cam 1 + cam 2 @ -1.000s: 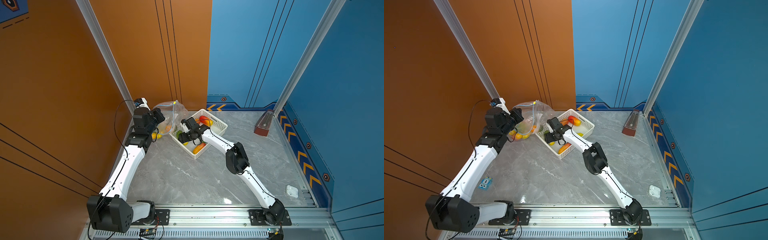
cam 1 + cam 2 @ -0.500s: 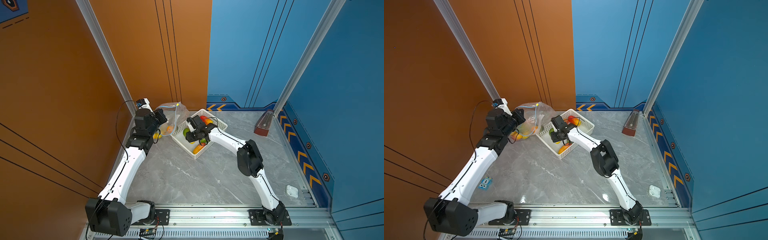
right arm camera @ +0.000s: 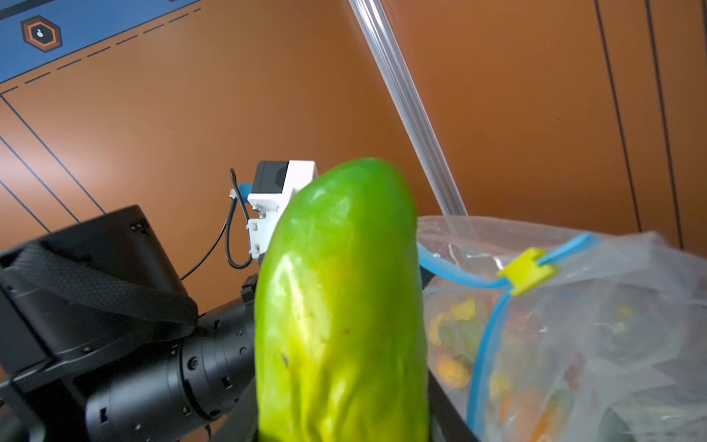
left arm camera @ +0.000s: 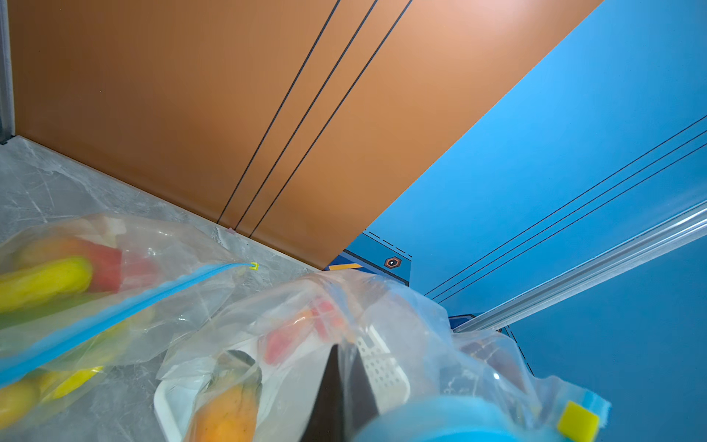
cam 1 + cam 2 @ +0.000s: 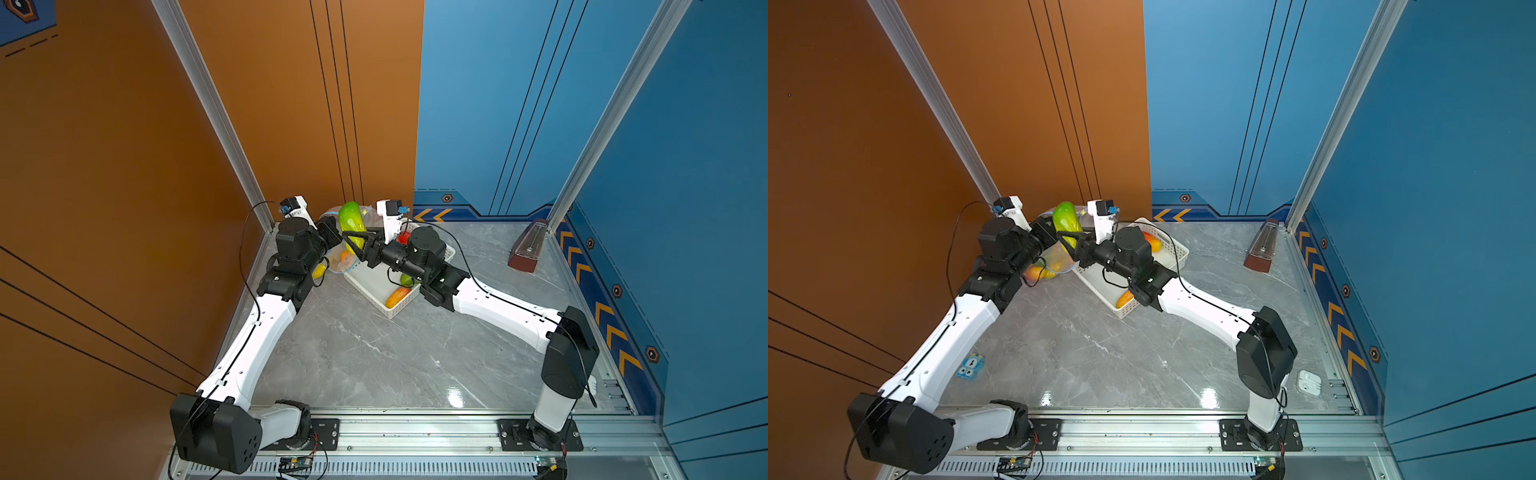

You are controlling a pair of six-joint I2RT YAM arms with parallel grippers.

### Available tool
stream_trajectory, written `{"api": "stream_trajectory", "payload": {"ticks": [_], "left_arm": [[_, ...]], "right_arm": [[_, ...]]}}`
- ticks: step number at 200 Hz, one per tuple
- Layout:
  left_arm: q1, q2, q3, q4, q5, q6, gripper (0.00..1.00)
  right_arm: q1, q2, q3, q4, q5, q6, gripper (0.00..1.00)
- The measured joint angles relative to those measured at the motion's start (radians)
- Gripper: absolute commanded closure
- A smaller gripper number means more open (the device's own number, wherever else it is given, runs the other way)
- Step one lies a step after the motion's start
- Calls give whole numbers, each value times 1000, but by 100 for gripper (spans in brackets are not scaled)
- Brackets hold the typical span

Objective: Place the mango in a zip-top bag and seal the zipper
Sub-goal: Place the mango in the zipper food storage bag.

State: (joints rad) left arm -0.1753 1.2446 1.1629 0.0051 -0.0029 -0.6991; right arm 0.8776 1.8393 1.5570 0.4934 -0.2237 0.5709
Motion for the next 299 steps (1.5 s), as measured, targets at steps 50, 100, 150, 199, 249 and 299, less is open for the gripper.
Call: {"api": "stream_trajectory", "payload": {"ticks": [50, 100, 150, 199, 249, 299], "left_arm": [[-5, 1, -36, 26, 0, -60, 100], [2, -4, -43, 56, 7, -105, 100], [11, -4, -48, 84, 23, -143, 100], [24, -4, -48, 85, 38, -159, 100], [31, -30, -48, 84, 41, -163, 100], [26, -76, -47, 92, 12, -108, 100]], "right_arm": [[-12, 102, 57, -25, 20, 53, 76], [15, 112, 156, -281, 141, -84, 42], [12, 182, 369, -555, 198, -179, 9], [2, 138, 357, -642, 193, -221, 14], [-29, -113, 220, -666, 191, -239, 14], [-172, -222, 124, -678, 201, -230, 12]]}}
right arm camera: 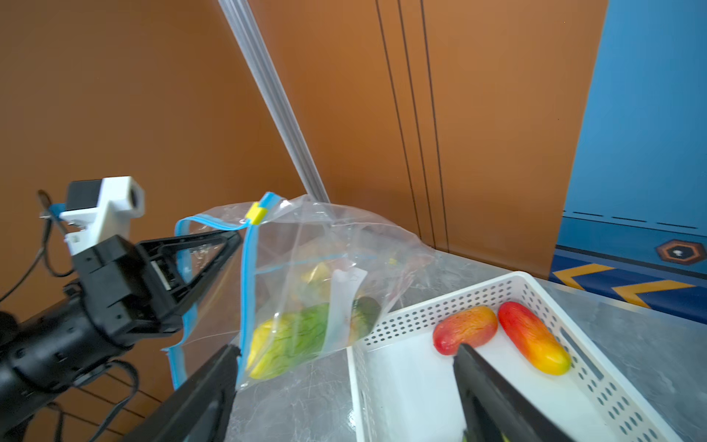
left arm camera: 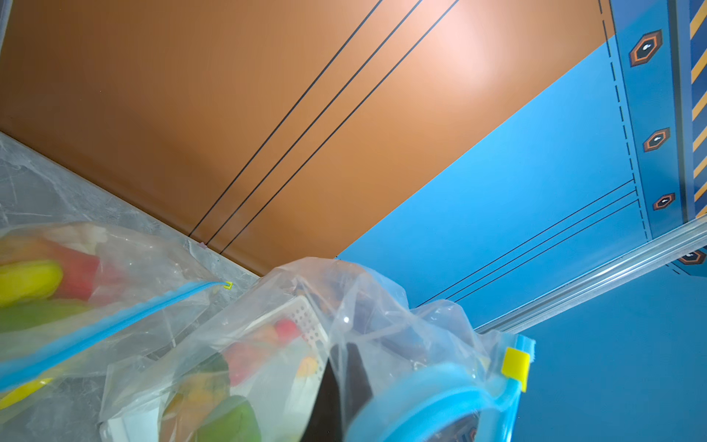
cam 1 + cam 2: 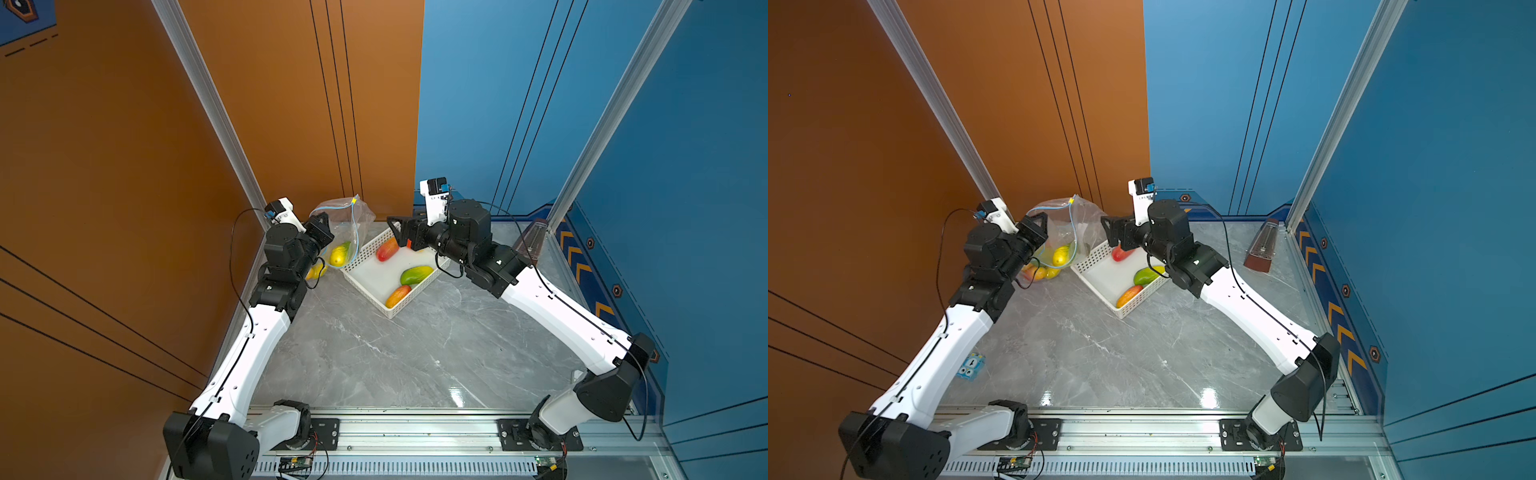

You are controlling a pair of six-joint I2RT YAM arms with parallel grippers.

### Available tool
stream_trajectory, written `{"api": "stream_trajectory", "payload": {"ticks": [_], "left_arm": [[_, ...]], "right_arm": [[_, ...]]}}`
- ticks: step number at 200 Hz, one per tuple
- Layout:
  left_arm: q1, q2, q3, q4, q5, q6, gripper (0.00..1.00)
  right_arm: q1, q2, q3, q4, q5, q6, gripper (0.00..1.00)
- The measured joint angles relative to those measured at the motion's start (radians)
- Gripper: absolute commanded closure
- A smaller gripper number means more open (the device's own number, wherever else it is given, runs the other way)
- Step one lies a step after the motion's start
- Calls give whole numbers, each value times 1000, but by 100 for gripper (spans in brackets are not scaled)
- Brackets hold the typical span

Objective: Place the mango in a zip-top bag and seal the zipper
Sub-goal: Pick up the mango from the basket.

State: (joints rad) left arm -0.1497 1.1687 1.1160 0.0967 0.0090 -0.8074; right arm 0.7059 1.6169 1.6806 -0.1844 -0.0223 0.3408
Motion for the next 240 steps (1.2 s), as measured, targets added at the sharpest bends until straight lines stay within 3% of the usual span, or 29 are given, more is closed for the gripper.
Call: {"api": "stream_trajectory", "payload": {"ticks": [29, 60, 98, 151, 170, 240], "left_arm": [[0, 0, 0, -3, -55, 55, 100], [0, 0, 0, -3, -96, 101, 100], [-5, 0, 0, -3, -106, 135, 100], [-15, 0, -2, -2, -106, 158, 100], [-15, 0, -2, -2, -106, 158, 100], [-19, 0, -5, 0, -106, 161, 100]], "right_arm": [[-72, 264, 111, -60, 9, 45, 8], [-80, 646, 340, -175, 9, 127, 6], [-79, 948, 648, -312, 48, 204, 5], [-78, 1076, 896, -348, 134, 281, 6], [-77, 1114, 956, -347, 162, 300, 13], [-77, 1199, 983, -324, 176, 354, 15]]}}
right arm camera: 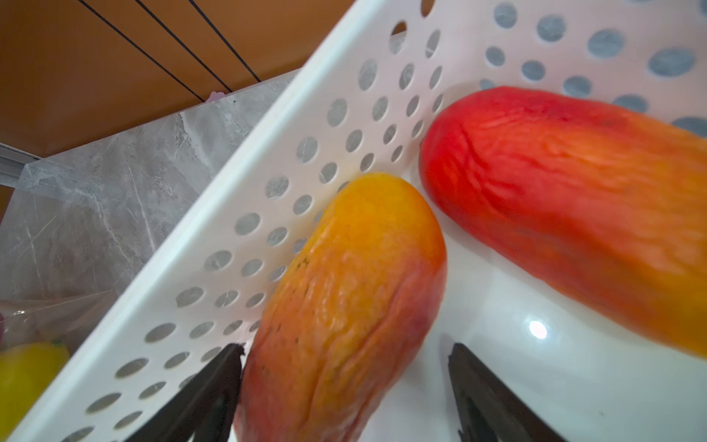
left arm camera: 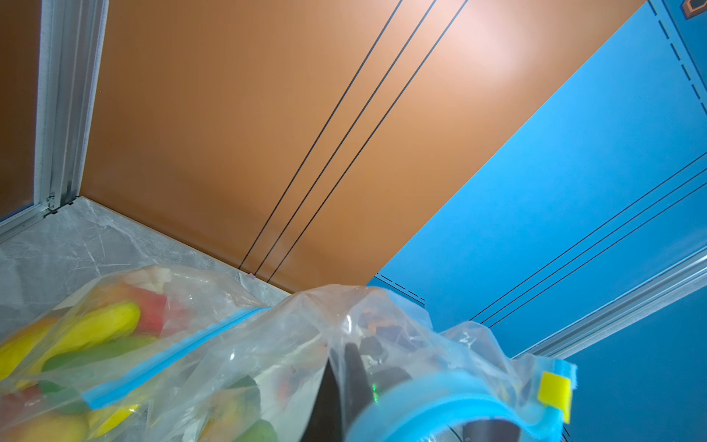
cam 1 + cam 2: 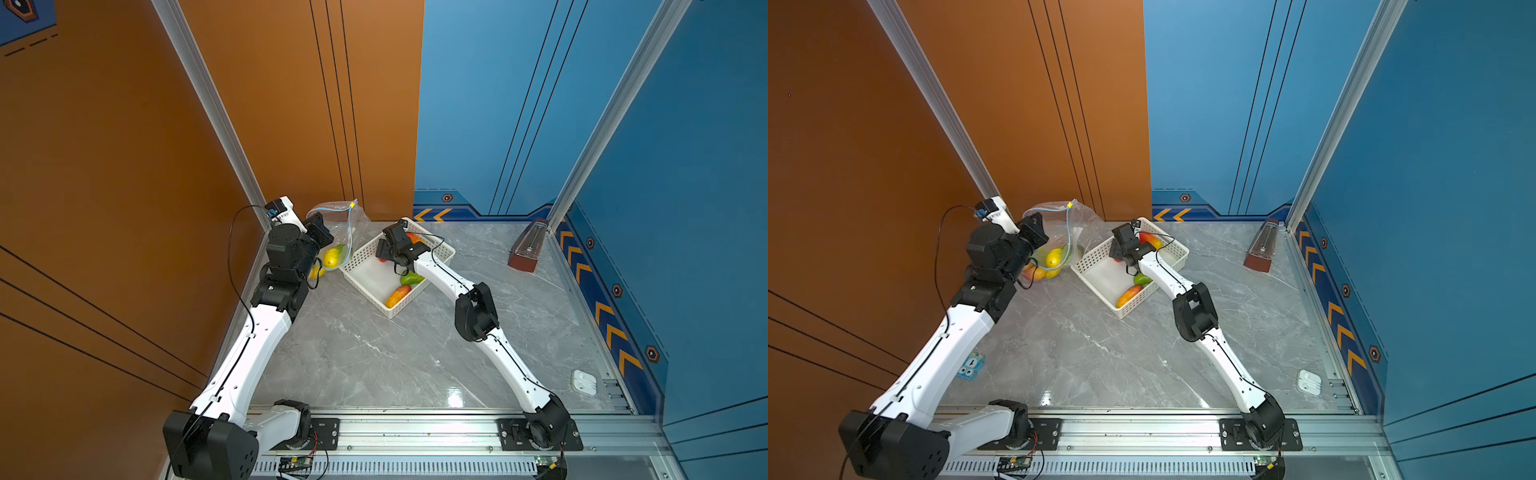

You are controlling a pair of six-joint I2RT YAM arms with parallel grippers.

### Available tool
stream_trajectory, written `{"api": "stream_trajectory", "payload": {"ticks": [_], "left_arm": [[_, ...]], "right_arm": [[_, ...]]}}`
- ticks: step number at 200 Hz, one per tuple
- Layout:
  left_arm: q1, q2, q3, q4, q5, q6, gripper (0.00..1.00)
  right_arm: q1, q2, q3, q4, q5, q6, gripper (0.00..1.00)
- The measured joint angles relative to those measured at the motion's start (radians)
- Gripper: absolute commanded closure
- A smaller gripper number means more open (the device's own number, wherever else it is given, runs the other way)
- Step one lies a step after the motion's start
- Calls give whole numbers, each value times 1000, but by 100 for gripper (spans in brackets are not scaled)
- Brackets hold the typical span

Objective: Place the mango in a zip-top bag and seal the zipper
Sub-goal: Pick up the mango from the basket, then place the mango in the zipper food storage bag.

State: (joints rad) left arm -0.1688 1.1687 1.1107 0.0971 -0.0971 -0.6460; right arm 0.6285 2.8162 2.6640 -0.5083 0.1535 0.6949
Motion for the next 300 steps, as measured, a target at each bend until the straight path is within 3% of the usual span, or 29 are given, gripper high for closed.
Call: {"api": "stream_trajectory", "payload": {"ticks": [29, 67, 98, 123, 140, 174, 196, 226, 257, 300], "left_arm": [[-3, 0, -7, 1, 0, 0, 100], [-3, -8, -19, 0, 0, 3, 100], [-3, -16, -23, 1, 0, 3, 100], [-3, -17, -24, 1, 0, 3, 100], [-3, -17, -24, 2, 0, 3, 100], [-3, -16, -24, 1, 0, 3, 100], [-5, -15, -24, 2, 0, 3, 100], [-9, -5, -26, 3, 0, -2, 100], [-9, -3, -37, 9, 5, -22, 100], [-9, -4, -44, 19, 37, -53, 100]], "right_arm": [[-6, 25, 6, 57, -30, 35, 26], [-13, 38, 2, 92, -75, 56, 58], [-11, -48, -117, 95, -114, 24, 62], [0, -235, -298, 90, -153, -37, 65], [14, -441, -475, 130, -181, -89, 69], [75, -958, -969, 454, -287, -133, 70], [143, -1136, -1130, 657, -349, -150, 70], [223, -1110, -1124, 792, -448, -156, 70], [230, -993, -1096, 833, -498, -131, 70], [222, -898, -1017, 727, -489, -116, 67]]}}
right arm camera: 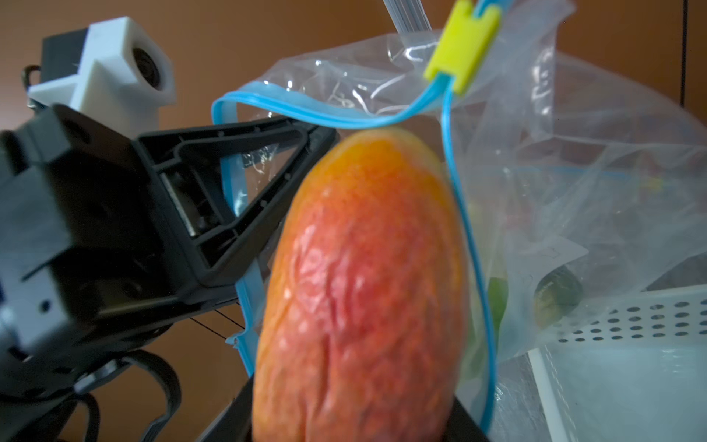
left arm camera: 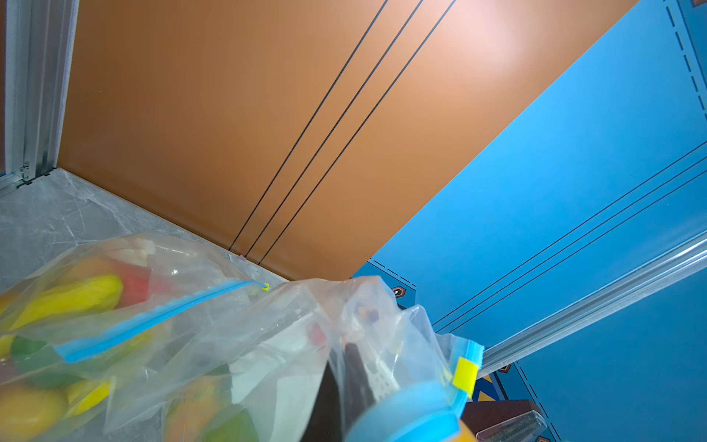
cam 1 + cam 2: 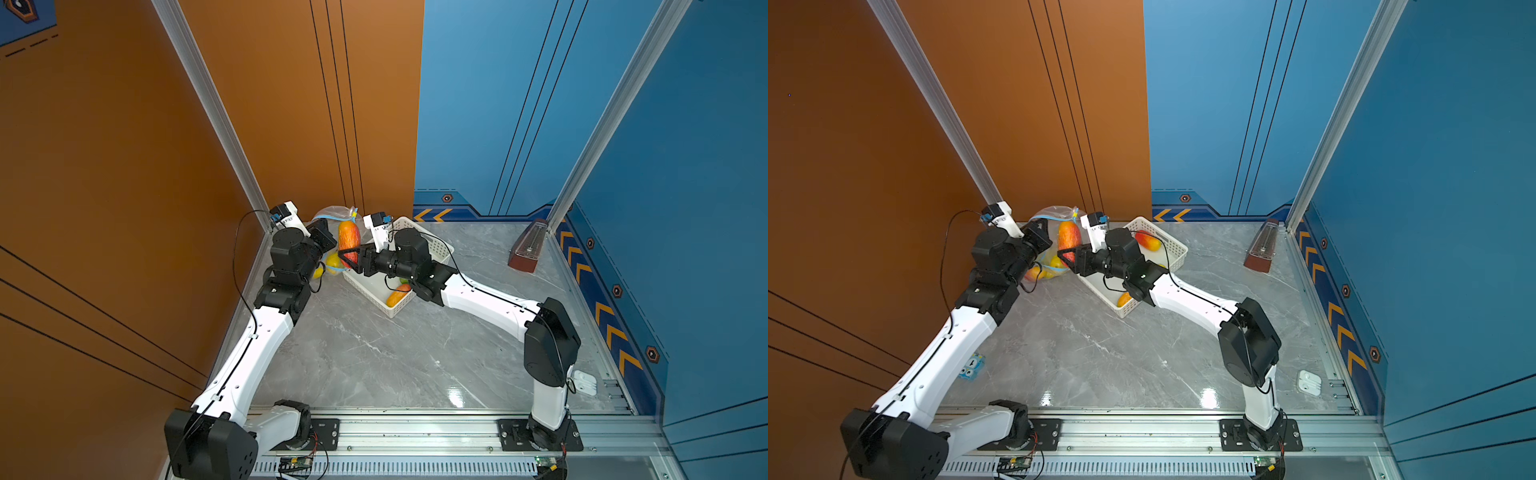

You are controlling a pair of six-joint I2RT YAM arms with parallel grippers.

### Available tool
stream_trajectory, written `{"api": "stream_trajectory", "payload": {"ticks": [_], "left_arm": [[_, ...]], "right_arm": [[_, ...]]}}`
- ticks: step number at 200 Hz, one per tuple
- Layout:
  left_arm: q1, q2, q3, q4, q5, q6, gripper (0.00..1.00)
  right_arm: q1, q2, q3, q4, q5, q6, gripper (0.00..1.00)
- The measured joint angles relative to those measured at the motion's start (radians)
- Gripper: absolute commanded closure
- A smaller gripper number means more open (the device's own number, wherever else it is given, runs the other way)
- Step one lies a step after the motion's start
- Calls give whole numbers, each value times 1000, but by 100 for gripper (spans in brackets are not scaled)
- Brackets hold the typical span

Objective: Place the mango in a zip-top bag and seal the zipper
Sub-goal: Place the mango in the zipper food storage bag.

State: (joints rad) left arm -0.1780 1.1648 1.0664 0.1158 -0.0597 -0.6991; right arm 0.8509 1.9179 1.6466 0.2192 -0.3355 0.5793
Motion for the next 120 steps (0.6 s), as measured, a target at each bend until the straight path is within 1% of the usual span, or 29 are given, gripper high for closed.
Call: {"api": "stream_trajectory", "payload": {"ticks": [25, 46, 58, 70, 89, 97, 108, 120], "left_arm": [[0, -1, -18, 10, 19, -23, 100], [-5, -2, -46, 32, 35, -43, 100], [-14, -2, -60, 37, 42, -51, 100], [-24, -2, -66, 39, 46, -59, 100], [-33, -2, -67, 49, 59, -76, 100], [-33, -1, -67, 54, 65, -82, 100], [-33, 2, -67, 59, 74, -94, 100], [-33, 10, -67, 66, 85, -106, 100]], "right_arm": [[0, 0, 88, -131, 69, -31, 58], [0, 33, 219, -271, 126, -76, 49], [3, 58, 285, -328, 159, -103, 45], [6, 69, 312, -374, 192, -124, 36], [6, 87, 331, -427, 226, -138, 36], [3, 100, 341, -444, 230, -141, 33], [-4, 121, 357, -466, 232, -145, 23], [-16, 145, 371, -489, 231, -153, 23]]}}
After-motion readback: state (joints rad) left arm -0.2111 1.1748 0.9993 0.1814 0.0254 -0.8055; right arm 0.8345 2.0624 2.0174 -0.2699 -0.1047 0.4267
